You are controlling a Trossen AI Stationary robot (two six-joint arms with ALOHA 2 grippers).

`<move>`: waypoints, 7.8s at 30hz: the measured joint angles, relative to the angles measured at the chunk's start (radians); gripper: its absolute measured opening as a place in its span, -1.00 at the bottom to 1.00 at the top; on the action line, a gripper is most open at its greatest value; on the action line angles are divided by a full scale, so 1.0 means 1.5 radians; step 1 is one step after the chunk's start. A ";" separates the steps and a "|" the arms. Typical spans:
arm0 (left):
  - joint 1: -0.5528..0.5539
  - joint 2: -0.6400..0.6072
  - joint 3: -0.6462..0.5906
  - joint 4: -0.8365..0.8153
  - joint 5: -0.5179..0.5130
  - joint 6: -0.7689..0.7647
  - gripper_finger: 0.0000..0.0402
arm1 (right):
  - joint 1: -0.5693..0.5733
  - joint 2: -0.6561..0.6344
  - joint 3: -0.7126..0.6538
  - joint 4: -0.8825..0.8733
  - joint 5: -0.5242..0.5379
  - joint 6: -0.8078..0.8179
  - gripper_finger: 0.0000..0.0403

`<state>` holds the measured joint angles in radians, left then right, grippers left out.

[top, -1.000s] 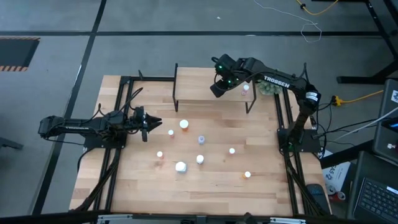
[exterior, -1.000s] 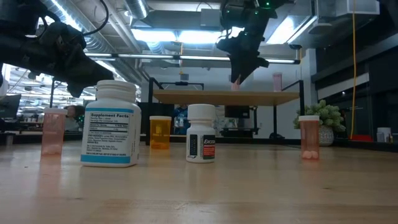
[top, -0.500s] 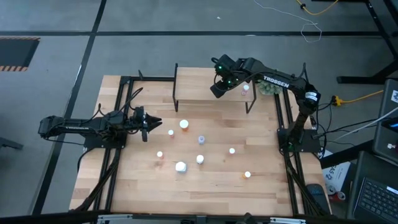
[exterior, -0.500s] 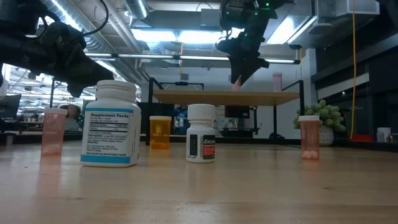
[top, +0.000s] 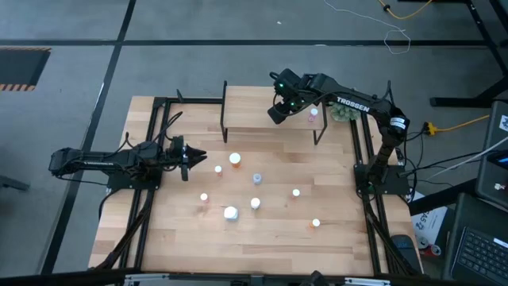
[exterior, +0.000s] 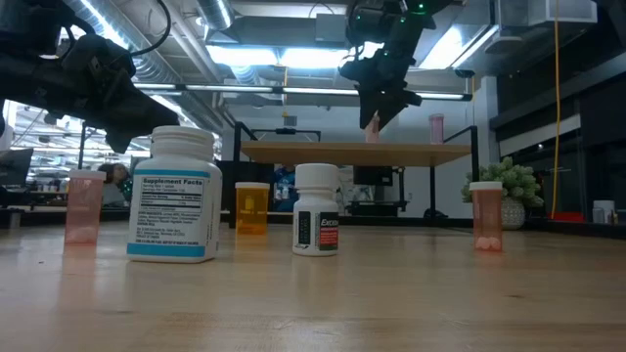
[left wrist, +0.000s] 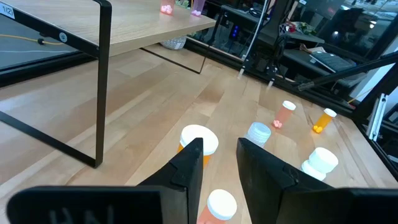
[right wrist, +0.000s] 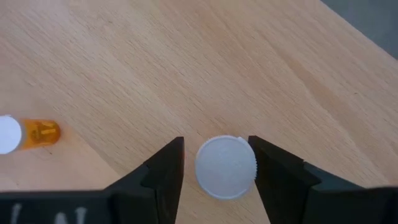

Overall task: Pick and place medicine bottles onto shelf by color
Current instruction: Put the orange pill bottle on the shelf

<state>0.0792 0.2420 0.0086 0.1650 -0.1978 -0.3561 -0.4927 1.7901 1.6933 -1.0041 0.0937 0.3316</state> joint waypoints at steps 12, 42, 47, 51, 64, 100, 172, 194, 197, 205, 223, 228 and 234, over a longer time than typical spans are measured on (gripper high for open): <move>0.000 0.000 0.000 0.000 0.000 0.000 -0.54 | -0.001 -0.001 0.180 -0.017 0.001 -0.035 -0.10; 0.000 0.000 0.000 -0.001 0.000 0.000 -0.54 | 0.256 -0.060 0.372 -0.378 -0.199 0.049 -0.10; 0.000 0.000 0.000 -0.001 0.000 -0.001 -0.54 | 0.347 -0.074 0.325 -0.378 -0.198 0.034 -0.10; 0.000 0.000 0.000 -0.003 0.000 -0.001 -0.54 | 0.416 -0.077 0.275 -0.378 -0.168 0.035 -0.10; 0.000 0.000 0.000 -0.015 0.001 -0.001 -0.54 | 0.566 -0.078 0.016 -0.259 -0.073 0.177 -0.10; 0.000 0.000 0.000 -0.015 0.000 -0.007 -0.54 | 0.577 -0.065 -0.328 0.049 0.134 0.604 -0.10; 0.000 0.000 0.000 -0.035 0.003 -0.006 -0.54 | 0.458 -0.006 -0.126 -0.070 0.076 0.346 -0.42; 0.000 0.000 0.000 -0.042 0.003 0.001 -0.54 | 0.113 -0.008 0.339 -0.235 0.127 -0.013 -0.42; 0.000 0.000 0.000 -0.049 0.003 0.001 -0.54 | 0.057 -0.007 0.333 -0.262 0.118 -0.019 -0.42; 0.000 0.000 0.000 -0.050 0.003 0.001 -0.54 | -0.066 -0.005 0.241 -0.222 0.066 -0.088 -0.42; 0.000 0.000 0.000 -0.050 0.003 0.001 -0.54 | -0.123 -0.005 0.067 -0.187 0.045 -0.104 -0.41; 0.000 0.000 0.000 -0.050 0.003 0.000 -0.54 | -0.124 -0.005 0.067 -0.187 0.047 -0.104 -0.41; 0.000 0.000 0.000 -0.050 0.003 0.000 -0.54 | -0.123 -0.005 0.067 -0.187 0.047 -0.134 -0.40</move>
<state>0.0792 0.2417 0.0083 0.0895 -0.1936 -0.3555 -0.6777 1.7828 1.7943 -1.2842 0.1642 0.1300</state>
